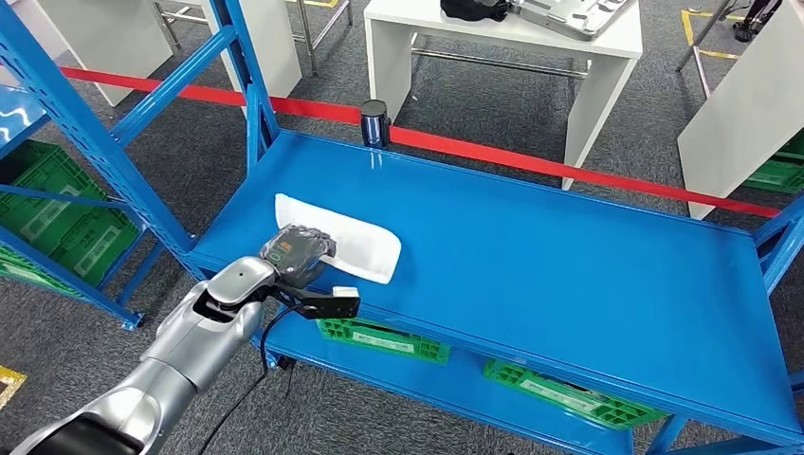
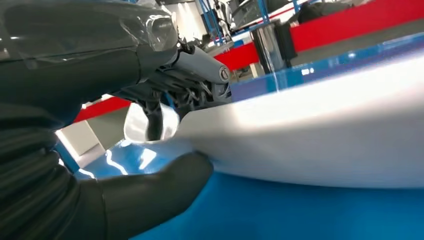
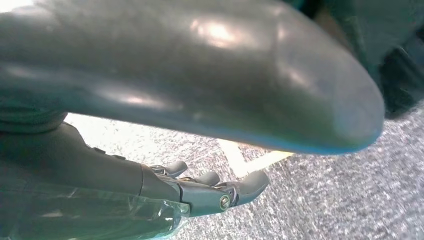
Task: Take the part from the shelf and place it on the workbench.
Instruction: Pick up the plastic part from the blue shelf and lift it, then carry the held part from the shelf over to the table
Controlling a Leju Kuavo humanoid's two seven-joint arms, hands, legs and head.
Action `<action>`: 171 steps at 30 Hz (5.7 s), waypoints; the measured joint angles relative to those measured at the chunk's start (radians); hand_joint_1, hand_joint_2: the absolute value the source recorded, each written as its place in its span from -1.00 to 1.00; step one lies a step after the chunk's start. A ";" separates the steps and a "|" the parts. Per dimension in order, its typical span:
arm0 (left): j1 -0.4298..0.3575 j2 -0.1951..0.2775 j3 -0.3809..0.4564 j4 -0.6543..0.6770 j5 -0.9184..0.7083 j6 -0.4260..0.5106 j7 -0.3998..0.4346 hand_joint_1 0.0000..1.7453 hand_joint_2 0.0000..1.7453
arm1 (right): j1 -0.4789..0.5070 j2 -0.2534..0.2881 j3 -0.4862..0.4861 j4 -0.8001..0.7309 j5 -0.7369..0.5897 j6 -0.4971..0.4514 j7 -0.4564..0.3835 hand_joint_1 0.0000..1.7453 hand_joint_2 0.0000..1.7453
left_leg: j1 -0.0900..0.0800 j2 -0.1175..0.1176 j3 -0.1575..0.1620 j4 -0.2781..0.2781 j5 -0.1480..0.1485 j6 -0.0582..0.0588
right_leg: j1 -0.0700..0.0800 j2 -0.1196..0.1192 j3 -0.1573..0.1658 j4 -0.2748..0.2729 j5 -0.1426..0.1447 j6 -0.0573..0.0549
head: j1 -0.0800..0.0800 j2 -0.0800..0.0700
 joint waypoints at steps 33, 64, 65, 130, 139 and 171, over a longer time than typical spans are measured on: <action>0.134 -0.007 0.126 -0.266 0.549 0.010 -0.226 1.00 1.00 | 0.007 -0.017 0.031 0.000 -0.071 -0.021 -0.001 -1.00 -1.00 | 0.001 -0.001 0.011 0.010 -0.017 -0.007 | -0.012 -0.006 0.054 -0.111 0.055 0.026 | 0.001 0.000; 0.376 -0.082 0.136 -1.176 1.680 -0.553 -0.451 1.00 1.00 | 0.072 -0.022 0.032 -0.002 -0.169 -0.119 0.096 -1.00 -1.00 | -0.003 0.004 -0.036 0.019 0.019 0.002 | -0.008 -0.002 0.155 -0.154 -0.006 0.020 | -0.001 0.000; 0.377 -0.082 0.129 -1.176 1.687 -0.557 -0.447 1.00 1.00 | 0.074 -0.030 0.025 0.003 -0.176 -0.127 0.130 -1.00 -1.00 | -0.004 0.003 -0.042 0.023 0.022 -0.002 | -0.007 -0.003 0.198 -0.221 0.012 0.022 | -0.001 0.000; 0.277 -0.061 -0.035 -1.051 1.703 -0.549 -0.495 1.00 1.00 | 0.264 0.000 -0.503 -0.377 0.158 0.167 0.114 -1.00 -1.00 | -0.001 0.020 -0.091 0.038 0.073 -0.021 | -0.014 0.002 0.265 -0.289 0.001 0.014 | -0.006 0.000; 0.274 -0.056 -0.044 -1.050 1.672 -0.532 -0.505 1.00 1.00 | 0.212 -0.011 -0.542 -0.284 0.246 0.115 0.039 -1.00 -1.00 | 0.014 0.003 -0.109 0.320 -0.126 -0.049 | -0.011 -0.007 0.150 -0.284 0.105 -0.018 | -0.007 0.000; 0.251 -0.058 -0.084 -1.058 1.668 -0.517 -0.486 1.00 1.00 | 0.144 -0.038 -0.564 -0.093 0.290 0.046 0.021 -1.00 -1.00 | 0.009 -0.004 -0.044 0.243 -0.083 -0.034 | 0.002 -0.008 0.145 -0.293 0.115 -0.022 | -0.007 0.000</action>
